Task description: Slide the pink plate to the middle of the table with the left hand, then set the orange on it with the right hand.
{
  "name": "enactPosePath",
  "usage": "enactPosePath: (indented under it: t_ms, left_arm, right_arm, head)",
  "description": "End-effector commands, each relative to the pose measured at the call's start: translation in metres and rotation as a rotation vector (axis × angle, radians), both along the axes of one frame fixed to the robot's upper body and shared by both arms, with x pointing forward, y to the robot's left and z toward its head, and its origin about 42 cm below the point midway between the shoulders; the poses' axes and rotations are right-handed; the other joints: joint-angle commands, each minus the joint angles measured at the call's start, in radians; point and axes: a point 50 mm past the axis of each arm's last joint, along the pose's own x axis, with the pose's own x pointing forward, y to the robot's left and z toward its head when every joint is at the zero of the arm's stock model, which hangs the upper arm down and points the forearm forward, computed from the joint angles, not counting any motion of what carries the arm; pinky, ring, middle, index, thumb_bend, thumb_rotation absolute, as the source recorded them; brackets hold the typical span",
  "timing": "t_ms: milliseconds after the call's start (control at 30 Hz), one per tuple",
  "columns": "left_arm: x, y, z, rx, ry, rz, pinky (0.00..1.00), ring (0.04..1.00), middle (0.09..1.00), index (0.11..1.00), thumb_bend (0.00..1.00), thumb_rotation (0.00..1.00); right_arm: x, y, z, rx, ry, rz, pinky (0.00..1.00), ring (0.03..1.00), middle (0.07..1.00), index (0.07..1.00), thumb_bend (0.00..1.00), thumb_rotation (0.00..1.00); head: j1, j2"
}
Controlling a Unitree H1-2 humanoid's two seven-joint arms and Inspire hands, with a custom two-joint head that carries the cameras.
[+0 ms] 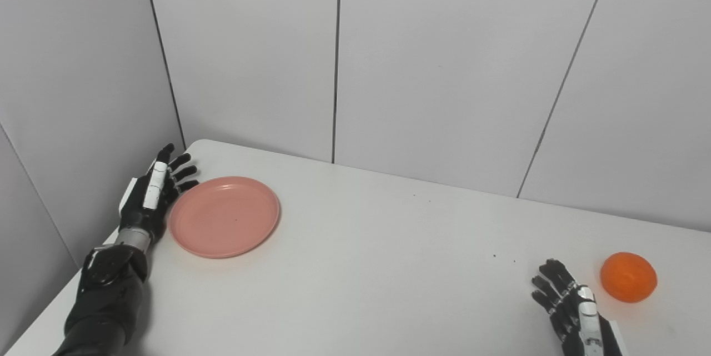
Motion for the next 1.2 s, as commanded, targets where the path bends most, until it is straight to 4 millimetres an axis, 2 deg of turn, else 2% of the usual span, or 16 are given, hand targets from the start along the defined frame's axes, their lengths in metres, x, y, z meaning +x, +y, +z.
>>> enactPosePath:
  t_ms: [0,133,267,433,567,733,1000,1167]
  left_arm:
    - [0.006,-0.006,0.005,0.002,-0.044,-0.011,0.74,0.838,0.882,0.954,1.0,0.85]
    - [0.004,-0.007,0.0,0.001,-0.026,-0.015,0.72,0.855,0.901,0.981,0.96,0.87]
    - [0.003,-0.009,-0.003,-0.001,-0.021,-0.023,0.7,0.865,0.913,0.998,1.0,0.86]
    - [0.002,-0.013,-0.007,-0.019,-0.026,-0.047,0.67,0.864,0.904,1.0,0.99,0.83]
    - [0.005,-0.02,-0.007,-0.032,-0.042,-0.066,0.68,0.849,0.904,1.0,0.98,0.83]
    - [0.01,-0.031,-0.002,-0.031,-0.072,-0.103,0.72,0.874,0.954,1.0,1.0,0.83]
    - [0.015,-0.047,-0.001,-0.004,-0.062,-0.106,0.76,0.891,0.946,1.0,1.0,0.87]
    - [0.012,-0.056,-0.003,0.02,-0.051,-0.095,0.74,0.897,0.929,1.0,1.0,0.89]
  right_arm:
    - [-0.028,0.001,-0.036,0.018,0.128,-0.02,0.88,0.871,0.887,0.862,0.75,0.96]
    - [-0.027,0.001,-0.036,0.013,0.126,-0.018,0.88,0.873,0.89,0.864,0.75,0.97]
    - [-0.028,0.001,-0.036,0.016,0.127,-0.02,0.89,0.874,0.889,0.863,0.74,0.97]
    - [-0.027,0.001,-0.037,0.015,0.128,-0.021,0.89,0.878,0.892,0.867,0.74,0.97]
    - [-0.027,0.002,-0.036,0.01,0.126,-0.019,0.89,0.877,0.892,0.867,0.74,0.98]
    - [-0.027,0.004,-0.036,0.01,0.128,-0.017,0.9,0.88,0.895,0.868,0.74,0.98]
    - [-0.028,0.006,-0.036,0.014,0.123,-0.02,0.89,0.875,0.89,0.859,0.74,0.97]
    - [-0.028,0.007,-0.035,0.018,0.129,-0.022,0.88,0.87,0.886,0.857,0.74,0.97]
  head:
    - [-0.001,0.001]
    - [-0.005,0.002]
    - [-0.005,0.003]
    - [-0.005,0.003]
    - [-0.009,0.004]
    - [-0.016,0.004]
    - [-0.024,0.006]
    - [-0.025,0.008]
